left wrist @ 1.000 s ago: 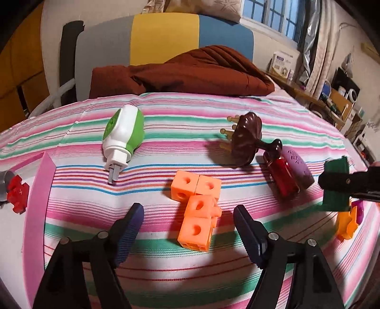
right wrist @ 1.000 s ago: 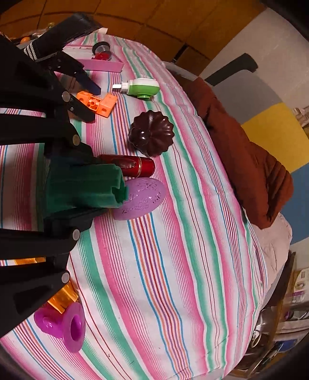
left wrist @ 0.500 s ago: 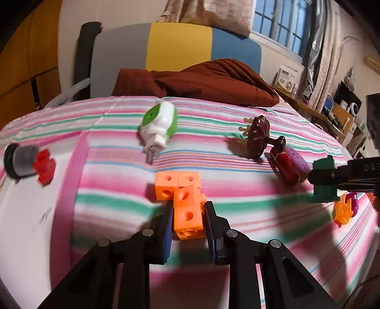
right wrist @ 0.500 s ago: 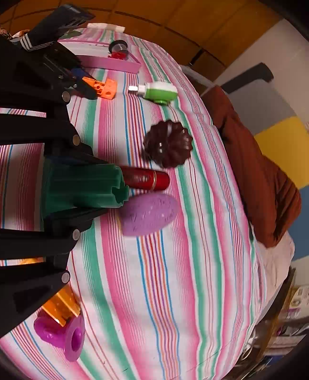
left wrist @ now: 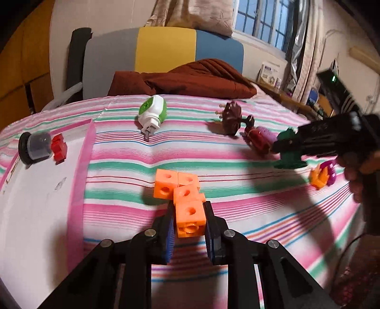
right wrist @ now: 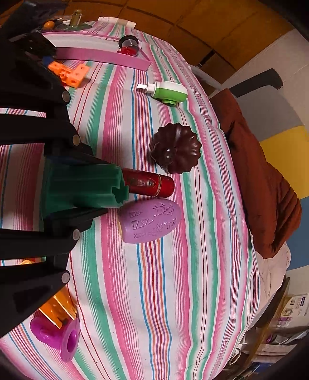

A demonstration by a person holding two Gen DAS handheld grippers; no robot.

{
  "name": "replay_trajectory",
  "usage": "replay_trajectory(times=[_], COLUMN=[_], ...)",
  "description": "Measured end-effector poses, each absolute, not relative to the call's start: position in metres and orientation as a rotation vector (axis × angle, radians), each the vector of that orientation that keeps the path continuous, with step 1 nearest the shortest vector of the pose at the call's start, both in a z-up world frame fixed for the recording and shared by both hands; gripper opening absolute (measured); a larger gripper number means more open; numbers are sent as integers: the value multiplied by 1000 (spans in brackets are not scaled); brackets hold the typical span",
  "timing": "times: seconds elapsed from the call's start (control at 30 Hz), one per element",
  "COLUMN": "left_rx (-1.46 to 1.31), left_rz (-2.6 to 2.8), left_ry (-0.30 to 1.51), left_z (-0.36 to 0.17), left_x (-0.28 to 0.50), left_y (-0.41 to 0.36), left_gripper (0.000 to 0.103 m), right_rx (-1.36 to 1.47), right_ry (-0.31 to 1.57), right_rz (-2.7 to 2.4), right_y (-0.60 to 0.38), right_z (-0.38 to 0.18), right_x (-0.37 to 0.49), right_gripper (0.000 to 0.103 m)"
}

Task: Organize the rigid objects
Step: 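Carry the orange blocks into the tray and open the left gripper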

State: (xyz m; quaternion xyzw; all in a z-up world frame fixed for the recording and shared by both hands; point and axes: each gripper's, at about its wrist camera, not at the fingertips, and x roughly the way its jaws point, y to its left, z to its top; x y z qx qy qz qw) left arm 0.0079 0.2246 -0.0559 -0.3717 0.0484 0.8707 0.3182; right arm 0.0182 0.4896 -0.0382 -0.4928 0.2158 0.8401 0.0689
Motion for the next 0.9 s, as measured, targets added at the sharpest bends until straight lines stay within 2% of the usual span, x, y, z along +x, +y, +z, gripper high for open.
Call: replay_trajectory(times=[0.23, 0.5, 0.63, 0.8, 0.9], left_rx=[-951, -994, -994, -1102, -1187], left_rz=[2325, 2379, 2450, 2537, 2563], left_ry=[36, -159, -174, -178, -270], left_z=[-37, -25, -22, -34, -40], left_x=[2, -22, -38, -71, -92], left_y=[194, 141, 117, 88, 69], left_gripper=[21, 21, 21, 21, 21], right_rx=[-1502, -1506, -1513, -1510, -1508], right_ry=[621, 620, 622, 616, 608], right_rz=[2515, 2499, 2493, 2492, 2491], right_y=[487, 489, 490, 489, 489], right_z=[-41, -44, -46, -46, -47], right_x=[18, 17, 16, 18, 16], right_gripper=[30, 30, 30, 30, 30])
